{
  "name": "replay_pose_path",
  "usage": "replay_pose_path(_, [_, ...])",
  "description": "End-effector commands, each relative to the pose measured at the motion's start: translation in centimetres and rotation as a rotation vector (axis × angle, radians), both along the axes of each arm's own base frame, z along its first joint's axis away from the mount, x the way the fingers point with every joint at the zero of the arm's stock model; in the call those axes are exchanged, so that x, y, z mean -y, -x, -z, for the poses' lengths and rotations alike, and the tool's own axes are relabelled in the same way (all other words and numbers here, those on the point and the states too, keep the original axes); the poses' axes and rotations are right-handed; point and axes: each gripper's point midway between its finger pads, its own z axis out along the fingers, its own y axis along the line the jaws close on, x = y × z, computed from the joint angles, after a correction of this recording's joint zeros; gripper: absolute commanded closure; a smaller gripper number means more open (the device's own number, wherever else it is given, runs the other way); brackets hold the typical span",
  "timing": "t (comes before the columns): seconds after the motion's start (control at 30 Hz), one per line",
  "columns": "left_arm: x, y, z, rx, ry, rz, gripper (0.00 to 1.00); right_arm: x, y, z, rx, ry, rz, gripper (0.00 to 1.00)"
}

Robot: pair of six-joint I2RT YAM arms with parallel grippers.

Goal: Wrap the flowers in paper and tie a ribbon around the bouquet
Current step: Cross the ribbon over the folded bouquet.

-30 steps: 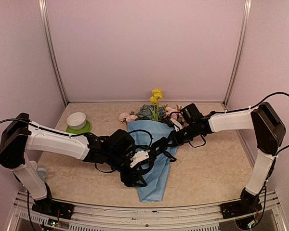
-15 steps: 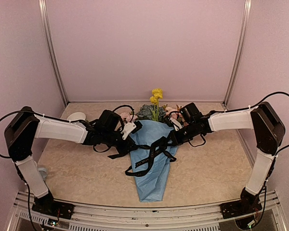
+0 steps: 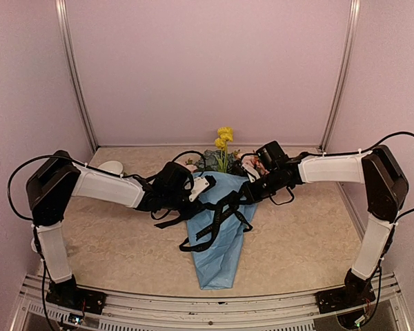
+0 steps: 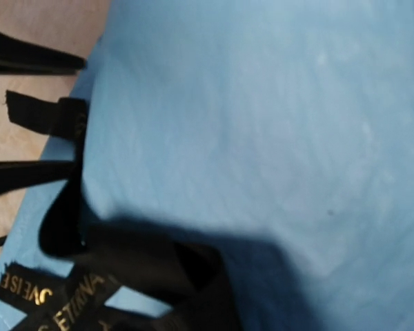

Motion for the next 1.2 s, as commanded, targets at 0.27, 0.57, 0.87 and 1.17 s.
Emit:
replay_pose_path(0.27, [2.2, -0.3, 0.6, -0.029, -0.008, 0.094, 1.00, -1.0, -1.9, -3.7, 0.060, -0.051, 0.001, 0.89])
replay_pose_path(0.57, [2.3, -0.6, 0.8, -0.061, 0.005, 0.096, 1.00, -4.3, -1.6, -4.3, 0.040, -0.143, -0.040, 0.93])
replay_pose_path(0.87, [2.2, -0.8, 1.0, -0.089, 0.020, 0.090, 1.00, -5.8, 0.4, -3.3, 0.000, -0.141, -0.094, 0.66])
replay_pose_path(1.17, [2.1, -0.9, 1.2, -0.105, 0.030, 0.089, 1.00, -3.1, -0.7, -3.2, 0.034, -0.039, -0.034, 0.51])
